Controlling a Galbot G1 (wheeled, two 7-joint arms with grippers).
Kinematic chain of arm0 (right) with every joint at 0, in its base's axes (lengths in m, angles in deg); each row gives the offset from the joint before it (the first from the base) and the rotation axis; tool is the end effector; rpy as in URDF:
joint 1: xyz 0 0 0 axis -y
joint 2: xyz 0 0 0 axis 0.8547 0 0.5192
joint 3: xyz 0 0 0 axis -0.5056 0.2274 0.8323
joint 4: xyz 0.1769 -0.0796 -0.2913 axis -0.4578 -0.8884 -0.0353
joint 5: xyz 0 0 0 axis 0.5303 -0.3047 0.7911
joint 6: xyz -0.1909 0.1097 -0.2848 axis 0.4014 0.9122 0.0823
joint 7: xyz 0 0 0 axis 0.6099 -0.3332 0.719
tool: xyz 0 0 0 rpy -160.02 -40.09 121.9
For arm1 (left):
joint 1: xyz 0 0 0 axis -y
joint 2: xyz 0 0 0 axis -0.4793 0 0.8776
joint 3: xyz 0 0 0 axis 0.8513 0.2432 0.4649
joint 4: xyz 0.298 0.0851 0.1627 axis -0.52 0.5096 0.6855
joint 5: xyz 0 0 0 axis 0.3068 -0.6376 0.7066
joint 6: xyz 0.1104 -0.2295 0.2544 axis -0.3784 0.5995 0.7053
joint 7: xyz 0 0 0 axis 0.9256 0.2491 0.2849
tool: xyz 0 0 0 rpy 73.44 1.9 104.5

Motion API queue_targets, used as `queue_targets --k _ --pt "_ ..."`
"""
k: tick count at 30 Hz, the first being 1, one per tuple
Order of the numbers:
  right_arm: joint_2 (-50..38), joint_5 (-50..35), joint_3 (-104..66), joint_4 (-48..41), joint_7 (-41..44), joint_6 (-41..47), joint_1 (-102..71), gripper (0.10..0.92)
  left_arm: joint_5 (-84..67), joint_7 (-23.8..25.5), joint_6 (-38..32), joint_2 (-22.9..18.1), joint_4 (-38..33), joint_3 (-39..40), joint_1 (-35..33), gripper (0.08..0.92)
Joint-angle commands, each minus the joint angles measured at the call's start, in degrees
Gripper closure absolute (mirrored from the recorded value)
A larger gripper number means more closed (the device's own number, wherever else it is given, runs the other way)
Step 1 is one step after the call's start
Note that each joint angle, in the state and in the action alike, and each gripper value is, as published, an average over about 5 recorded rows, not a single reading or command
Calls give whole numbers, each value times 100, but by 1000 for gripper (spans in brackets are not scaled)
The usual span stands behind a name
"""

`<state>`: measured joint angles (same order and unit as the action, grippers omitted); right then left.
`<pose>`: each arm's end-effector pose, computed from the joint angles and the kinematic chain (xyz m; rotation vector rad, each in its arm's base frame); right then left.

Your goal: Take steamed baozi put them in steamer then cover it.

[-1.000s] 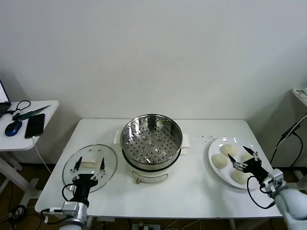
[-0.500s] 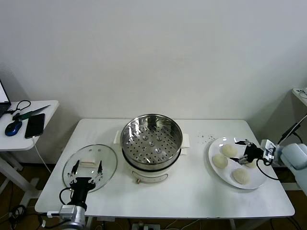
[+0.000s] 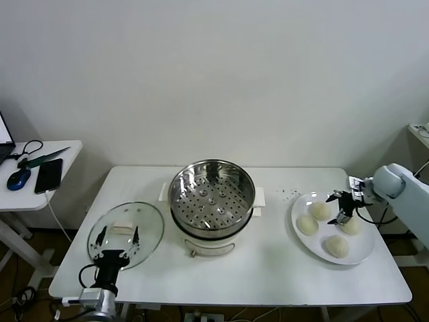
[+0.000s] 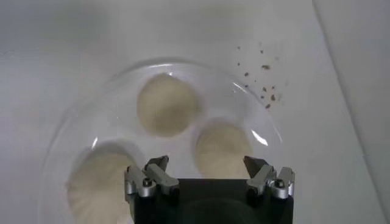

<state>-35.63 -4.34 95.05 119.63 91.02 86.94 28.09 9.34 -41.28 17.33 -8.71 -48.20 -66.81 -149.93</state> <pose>0.5435 -0.2757 -0.2194 1.1026 -1.5505 1.1397 0.1736 0.0688 -0.3479 0.1502 -3.0138 -0.2215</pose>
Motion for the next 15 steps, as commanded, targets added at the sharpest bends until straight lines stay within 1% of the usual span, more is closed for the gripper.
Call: queue_targets --k 1,10,15 --pt "742 288 929 -1093 172 -184 765 203 -11 -6 4 11 30 -20 -3 177" --pt "1236 784 532 -1719 147 -514 580 203 2 -17 14 12 125 -30 44 177" --pt "1410 953 402 -1923 128 -629 506 203 22 -18 11 11 177 -26 70 177"
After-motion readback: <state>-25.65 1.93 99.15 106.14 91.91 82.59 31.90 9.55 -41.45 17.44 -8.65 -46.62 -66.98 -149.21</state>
